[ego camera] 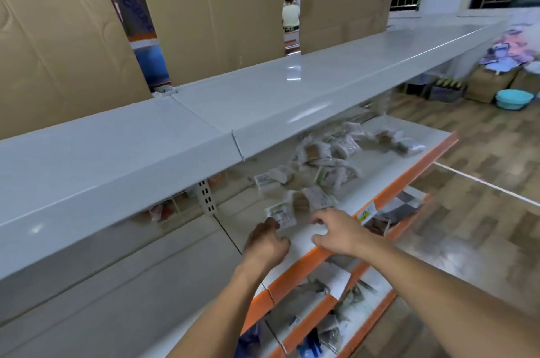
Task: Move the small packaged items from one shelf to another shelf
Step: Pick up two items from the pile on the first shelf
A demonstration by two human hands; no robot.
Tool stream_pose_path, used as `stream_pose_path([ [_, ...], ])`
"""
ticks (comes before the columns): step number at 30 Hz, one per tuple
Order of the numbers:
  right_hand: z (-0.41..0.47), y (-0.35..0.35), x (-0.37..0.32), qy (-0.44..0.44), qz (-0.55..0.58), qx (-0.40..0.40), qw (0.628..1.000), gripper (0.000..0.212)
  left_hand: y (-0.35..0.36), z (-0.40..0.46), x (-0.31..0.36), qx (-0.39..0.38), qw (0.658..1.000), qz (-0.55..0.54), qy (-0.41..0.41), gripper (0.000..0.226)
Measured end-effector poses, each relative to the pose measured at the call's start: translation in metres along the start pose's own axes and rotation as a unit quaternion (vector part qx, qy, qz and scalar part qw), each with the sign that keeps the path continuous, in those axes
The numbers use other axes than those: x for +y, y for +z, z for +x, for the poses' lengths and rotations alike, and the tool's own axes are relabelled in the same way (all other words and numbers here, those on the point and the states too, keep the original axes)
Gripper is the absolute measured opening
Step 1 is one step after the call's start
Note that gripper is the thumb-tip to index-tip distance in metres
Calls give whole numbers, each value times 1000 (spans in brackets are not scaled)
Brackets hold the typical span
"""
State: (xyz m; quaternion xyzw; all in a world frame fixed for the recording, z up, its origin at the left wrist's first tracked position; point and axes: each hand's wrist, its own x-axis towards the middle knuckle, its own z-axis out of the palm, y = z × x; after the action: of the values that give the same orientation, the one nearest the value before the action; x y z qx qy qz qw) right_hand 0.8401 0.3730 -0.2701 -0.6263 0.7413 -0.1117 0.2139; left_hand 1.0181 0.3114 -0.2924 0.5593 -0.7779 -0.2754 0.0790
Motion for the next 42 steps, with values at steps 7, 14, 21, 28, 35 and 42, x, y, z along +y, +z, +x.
stream_pose_path([
  [7, 21, -5, 40, 62, 71, 47, 994, 52, 10, 47, 2, 41, 991, -94, -87, 48],
  [14, 72, -8, 64, 169, 186, 124, 960, 42, 20, 96, -7, -3, 965, -188, -184, 55],
  [21, 107, 7, 80, 232, 250, 126, 932, 61, 25, 106, -30, -23, 938, -316, -139, 34],
  [28, 117, 14, 89, 188, 300, 89, 931, 42, 25, 95, -28, -5, 922, -363, -135, 19],
  [35, 112, 13, 96, 144, 342, 26, 928, 30, 35, 75, -16, 69, 895, -410, -160, 48],
  [42, 106, 15, 96, 97, 325, -20, 941, 31, 42, 63, -9, 111, 870, -451, -167, 51],
])
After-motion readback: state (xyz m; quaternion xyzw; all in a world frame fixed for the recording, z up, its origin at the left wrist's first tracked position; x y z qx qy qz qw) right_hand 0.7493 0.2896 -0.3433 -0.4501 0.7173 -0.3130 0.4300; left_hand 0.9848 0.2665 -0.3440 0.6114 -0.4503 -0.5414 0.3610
